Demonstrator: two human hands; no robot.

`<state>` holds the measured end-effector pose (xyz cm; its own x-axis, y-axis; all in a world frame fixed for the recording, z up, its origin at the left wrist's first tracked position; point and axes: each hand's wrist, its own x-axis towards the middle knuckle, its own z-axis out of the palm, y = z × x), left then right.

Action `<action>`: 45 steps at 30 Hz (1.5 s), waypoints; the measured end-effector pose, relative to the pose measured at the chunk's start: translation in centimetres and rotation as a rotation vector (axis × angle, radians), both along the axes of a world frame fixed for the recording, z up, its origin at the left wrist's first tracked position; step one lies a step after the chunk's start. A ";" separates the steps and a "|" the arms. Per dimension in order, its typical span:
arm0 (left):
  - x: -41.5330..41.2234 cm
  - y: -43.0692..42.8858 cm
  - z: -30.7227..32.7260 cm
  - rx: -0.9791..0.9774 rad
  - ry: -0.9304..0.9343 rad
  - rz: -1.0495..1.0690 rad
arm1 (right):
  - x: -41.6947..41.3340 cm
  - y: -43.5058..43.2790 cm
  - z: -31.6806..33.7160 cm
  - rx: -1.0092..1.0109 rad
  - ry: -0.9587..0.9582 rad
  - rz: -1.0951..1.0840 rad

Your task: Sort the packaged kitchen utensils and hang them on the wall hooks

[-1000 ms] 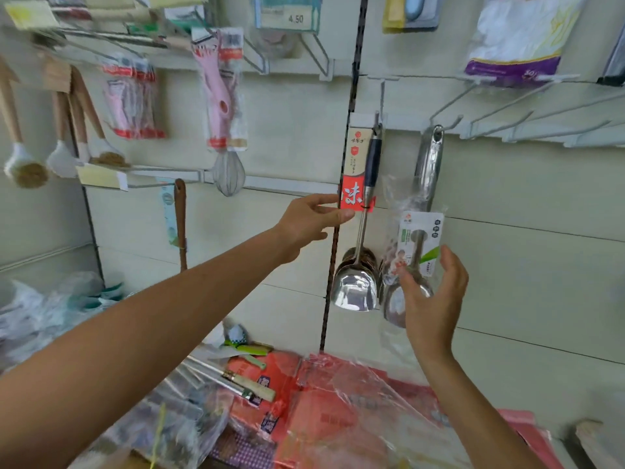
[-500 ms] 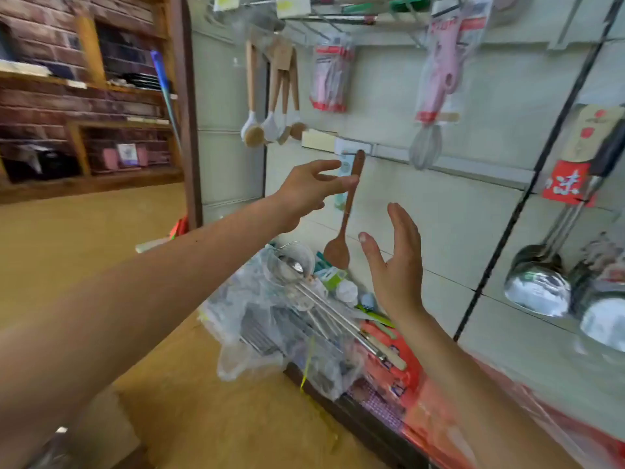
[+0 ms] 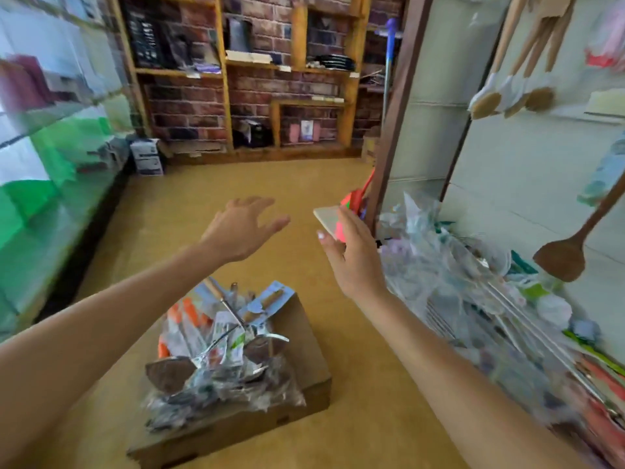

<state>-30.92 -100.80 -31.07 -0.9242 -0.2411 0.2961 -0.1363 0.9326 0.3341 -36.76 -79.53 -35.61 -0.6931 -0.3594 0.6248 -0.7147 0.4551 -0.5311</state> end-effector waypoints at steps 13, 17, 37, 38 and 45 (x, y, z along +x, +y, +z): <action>3.7 -13.4 -15.1 0.306 -0.134 0.302 | 2.0 -16.7 -10.2 0.311 -0.329 0.156; 1.6 -13.7 -20.0 0.588 -0.161 0.370 | 1.7 -18.5 -13.3 0.459 -0.477 0.141; -5.3 -13.1 -24.6 1.560 -0.027 0.696 | -0.1 -19.1 -21.0 0.541 -0.718 -0.062; -5.4 -13.0 -24.3 1.578 -0.011 0.655 | -0.2 -18.9 -20.9 0.501 -0.727 -0.059; -5.2 -10.4 -18.4 1.521 0.116 0.393 | -0.5 -16.6 -18.4 0.329 -0.681 -0.033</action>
